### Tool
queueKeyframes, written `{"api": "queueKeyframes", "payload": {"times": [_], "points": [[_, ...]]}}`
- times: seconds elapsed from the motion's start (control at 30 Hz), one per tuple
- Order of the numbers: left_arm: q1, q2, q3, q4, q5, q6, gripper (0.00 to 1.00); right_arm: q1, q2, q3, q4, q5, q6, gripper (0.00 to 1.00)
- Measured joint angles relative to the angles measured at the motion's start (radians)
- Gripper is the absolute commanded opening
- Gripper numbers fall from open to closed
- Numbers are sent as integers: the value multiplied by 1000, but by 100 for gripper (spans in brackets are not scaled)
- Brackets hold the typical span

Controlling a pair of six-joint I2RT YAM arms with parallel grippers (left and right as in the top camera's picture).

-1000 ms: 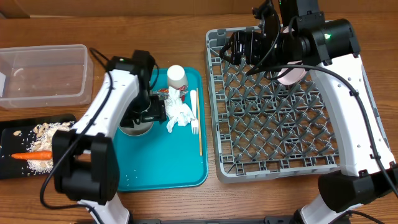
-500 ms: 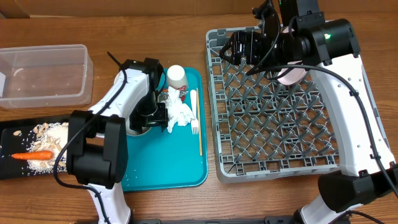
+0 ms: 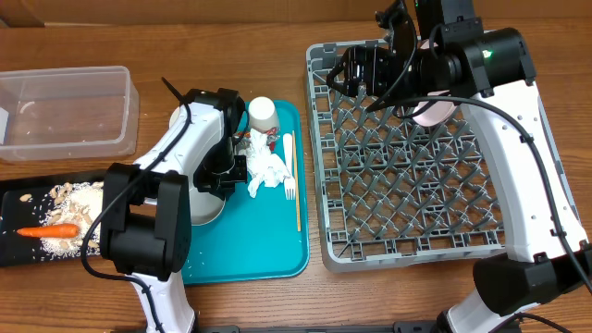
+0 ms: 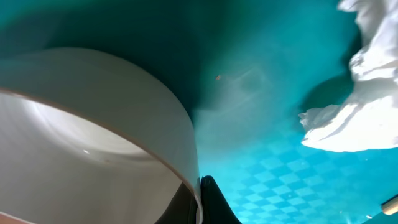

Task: Sort waste into correct bins and load items into the dishwasher rack
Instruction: 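Slide the white bowl toward the front of the teal tray and release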

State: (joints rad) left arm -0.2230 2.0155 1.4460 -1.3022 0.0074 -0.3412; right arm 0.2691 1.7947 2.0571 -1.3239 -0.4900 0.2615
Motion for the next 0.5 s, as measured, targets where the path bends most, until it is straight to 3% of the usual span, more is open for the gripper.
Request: {"api": "queueKeyframes", "payload": {"times": [0.27,0.5], "points": [[-23,0,0,-82,0,-46,4,0,0,0,0,0,0,100],[-193,-5,0,-85,5,-103,7,0,0,0,0,0,0,100]]}}
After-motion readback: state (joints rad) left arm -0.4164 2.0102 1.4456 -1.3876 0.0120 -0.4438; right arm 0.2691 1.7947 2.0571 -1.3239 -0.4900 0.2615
